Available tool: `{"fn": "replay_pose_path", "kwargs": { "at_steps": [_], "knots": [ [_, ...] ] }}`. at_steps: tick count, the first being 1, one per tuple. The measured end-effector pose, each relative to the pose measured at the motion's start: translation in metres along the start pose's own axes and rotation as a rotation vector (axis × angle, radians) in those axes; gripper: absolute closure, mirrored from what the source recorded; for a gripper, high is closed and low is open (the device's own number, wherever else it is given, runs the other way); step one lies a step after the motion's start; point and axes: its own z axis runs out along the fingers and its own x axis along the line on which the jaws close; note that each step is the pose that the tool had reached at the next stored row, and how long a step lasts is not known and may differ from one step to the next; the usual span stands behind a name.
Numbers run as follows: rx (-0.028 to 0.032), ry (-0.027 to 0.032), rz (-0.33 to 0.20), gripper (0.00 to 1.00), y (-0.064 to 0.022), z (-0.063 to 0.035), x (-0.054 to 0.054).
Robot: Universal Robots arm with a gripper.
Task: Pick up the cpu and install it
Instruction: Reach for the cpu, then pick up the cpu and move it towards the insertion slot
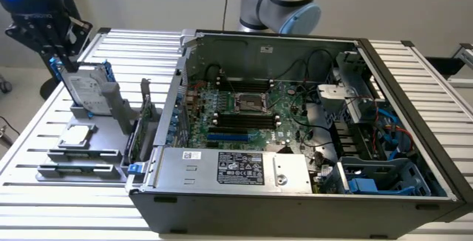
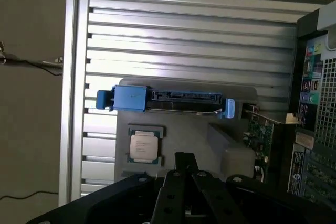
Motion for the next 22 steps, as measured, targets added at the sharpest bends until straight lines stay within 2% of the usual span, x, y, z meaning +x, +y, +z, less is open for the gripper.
{"fn": "replay_pose_path", "kwargs": {
  "at_steps": [4, 7, 10, 12, 22],
  "knots": [
    [0.0038, 0.0009, 0.0, 0.89, 0.001, 0.0034, 0.018],
    [0.0098, 0.0026, 0.002, 0.89, 0.0017, 0.0063, 0.027],
    [0.0165, 0.0043, 0.017, 0.89, 0.0022, 0.0092, 0.03],
    [0.0183, 0.005, 0.033, 0.89, 0.0025, 0.0104, 0.031],
    [0.0187, 0.0064, 0.045, 0.89, 0.0027, 0.0111, 0.034]
  ]
}}
